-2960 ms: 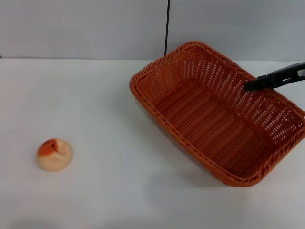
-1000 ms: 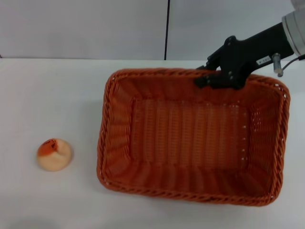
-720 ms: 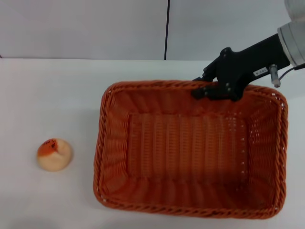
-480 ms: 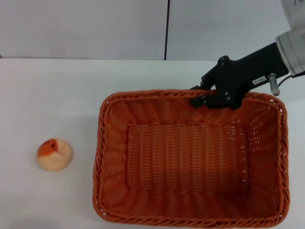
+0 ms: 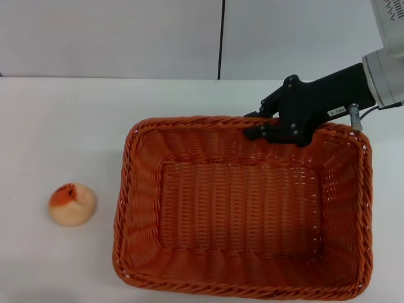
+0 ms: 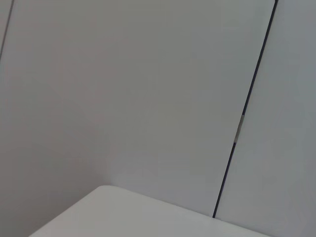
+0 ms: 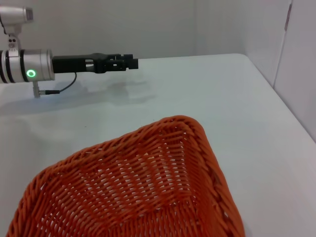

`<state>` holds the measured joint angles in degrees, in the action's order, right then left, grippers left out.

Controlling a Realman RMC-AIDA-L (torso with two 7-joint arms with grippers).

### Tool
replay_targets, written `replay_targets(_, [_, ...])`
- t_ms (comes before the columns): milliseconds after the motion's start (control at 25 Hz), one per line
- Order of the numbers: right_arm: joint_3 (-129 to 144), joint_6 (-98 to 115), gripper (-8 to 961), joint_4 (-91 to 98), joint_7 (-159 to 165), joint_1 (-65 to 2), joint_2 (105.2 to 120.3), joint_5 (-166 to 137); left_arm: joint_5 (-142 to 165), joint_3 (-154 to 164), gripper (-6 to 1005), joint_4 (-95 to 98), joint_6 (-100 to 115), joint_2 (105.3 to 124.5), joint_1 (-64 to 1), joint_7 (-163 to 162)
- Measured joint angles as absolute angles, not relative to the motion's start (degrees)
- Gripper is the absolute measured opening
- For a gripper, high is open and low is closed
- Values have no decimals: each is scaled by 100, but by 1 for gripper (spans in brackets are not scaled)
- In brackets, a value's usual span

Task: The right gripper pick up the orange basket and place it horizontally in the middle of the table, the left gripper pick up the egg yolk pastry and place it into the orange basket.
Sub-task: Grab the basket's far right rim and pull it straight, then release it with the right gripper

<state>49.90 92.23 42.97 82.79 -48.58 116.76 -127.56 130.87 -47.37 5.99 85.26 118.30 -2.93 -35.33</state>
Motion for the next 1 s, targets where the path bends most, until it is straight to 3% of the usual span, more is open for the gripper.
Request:
replay_targets(840, [5392,8766,372,4363,8284,-4657,11814,-12760,13096,-4737,788,597,8491,11829,-310,-3533])
replay_targets(1000, [5360,8776,454,4711,8317,-4452,11848,-12589,13098,-4722,788,602,8487,11821,-321,-3514])
